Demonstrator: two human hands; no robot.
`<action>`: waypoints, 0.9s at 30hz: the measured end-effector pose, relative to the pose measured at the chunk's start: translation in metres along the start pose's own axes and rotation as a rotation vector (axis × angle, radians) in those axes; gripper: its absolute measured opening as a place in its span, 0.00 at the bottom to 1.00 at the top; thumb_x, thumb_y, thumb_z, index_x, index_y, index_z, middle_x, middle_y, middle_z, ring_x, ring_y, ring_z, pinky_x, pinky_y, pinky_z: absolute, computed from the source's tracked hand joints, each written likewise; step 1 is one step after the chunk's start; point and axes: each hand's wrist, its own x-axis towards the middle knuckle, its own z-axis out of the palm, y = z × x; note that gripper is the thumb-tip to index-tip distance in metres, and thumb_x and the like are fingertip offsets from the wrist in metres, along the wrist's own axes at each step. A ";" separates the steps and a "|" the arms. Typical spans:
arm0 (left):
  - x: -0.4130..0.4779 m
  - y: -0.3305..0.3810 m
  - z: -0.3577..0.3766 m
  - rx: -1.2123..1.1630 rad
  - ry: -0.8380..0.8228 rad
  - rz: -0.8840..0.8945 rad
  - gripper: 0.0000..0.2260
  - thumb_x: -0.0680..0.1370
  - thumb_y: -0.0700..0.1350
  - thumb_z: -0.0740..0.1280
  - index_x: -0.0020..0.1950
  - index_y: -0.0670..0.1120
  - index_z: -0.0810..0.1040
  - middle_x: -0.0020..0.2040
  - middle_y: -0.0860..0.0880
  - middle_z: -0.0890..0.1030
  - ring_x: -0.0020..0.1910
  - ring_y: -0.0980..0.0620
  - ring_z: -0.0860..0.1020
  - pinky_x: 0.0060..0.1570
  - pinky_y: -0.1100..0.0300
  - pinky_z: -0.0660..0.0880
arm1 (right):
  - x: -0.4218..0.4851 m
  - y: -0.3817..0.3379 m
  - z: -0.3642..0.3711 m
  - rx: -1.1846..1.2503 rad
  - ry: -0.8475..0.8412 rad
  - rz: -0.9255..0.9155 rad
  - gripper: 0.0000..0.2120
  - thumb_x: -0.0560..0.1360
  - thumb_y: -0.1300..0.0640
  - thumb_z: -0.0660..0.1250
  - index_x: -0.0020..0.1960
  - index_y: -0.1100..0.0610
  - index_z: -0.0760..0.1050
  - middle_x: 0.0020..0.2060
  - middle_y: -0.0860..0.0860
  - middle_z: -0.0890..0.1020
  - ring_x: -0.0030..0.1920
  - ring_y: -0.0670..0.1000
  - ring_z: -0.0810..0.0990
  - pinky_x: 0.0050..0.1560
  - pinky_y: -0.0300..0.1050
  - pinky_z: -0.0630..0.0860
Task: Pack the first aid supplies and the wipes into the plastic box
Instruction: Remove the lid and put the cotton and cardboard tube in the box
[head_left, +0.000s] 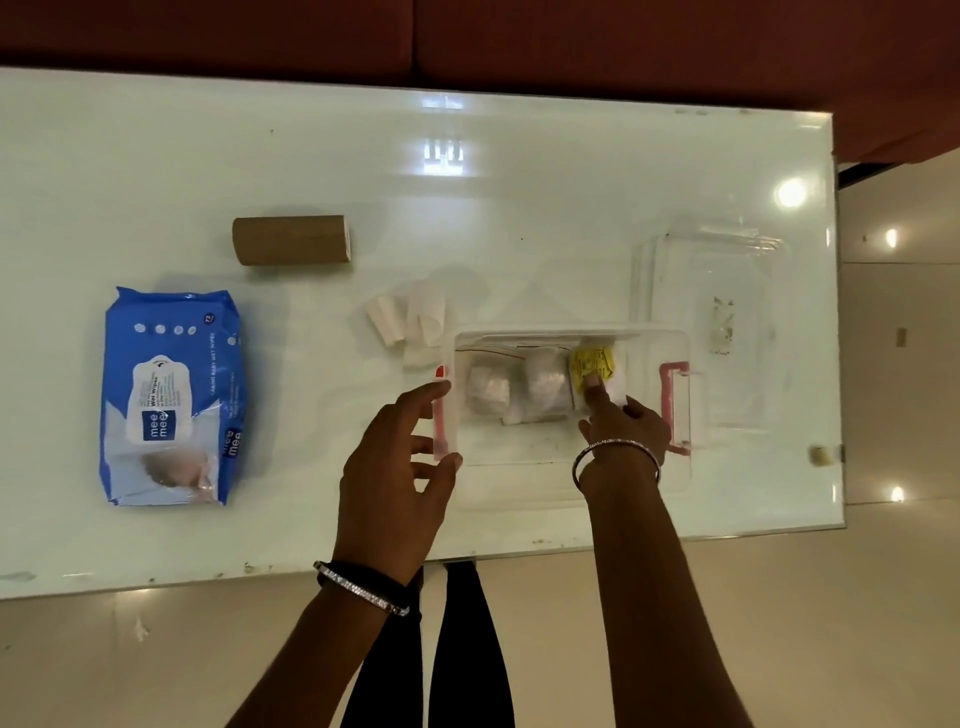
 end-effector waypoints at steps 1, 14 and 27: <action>0.000 0.001 0.001 -0.011 0.002 -0.010 0.29 0.72 0.36 0.73 0.67 0.58 0.71 0.56 0.57 0.77 0.48 0.64 0.79 0.38 0.75 0.75 | 0.000 0.000 0.000 0.003 0.006 -0.011 0.21 0.67 0.51 0.79 0.53 0.62 0.77 0.39 0.53 0.79 0.52 0.61 0.83 0.57 0.54 0.80; 0.026 -0.013 -0.021 -0.177 0.126 -0.146 0.12 0.74 0.45 0.71 0.56 0.54 0.78 0.48 0.56 0.83 0.42 0.59 0.82 0.40 0.66 0.79 | -0.035 -0.020 -0.027 -0.693 0.117 -0.458 0.24 0.71 0.46 0.74 0.62 0.58 0.79 0.54 0.55 0.86 0.50 0.50 0.83 0.58 0.41 0.73; 0.140 -0.033 -0.096 0.142 0.484 -0.046 0.17 0.74 0.37 0.70 0.63 0.42 0.75 0.60 0.42 0.77 0.55 0.48 0.77 0.46 0.76 0.72 | -0.077 -0.073 0.088 -0.452 -0.312 -1.283 0.06 0.75 0.61 0.68 0.49 0.56 0.82 0.39 0.48 0.86 0.36 0.47 0.83 0.39 0.36 0.79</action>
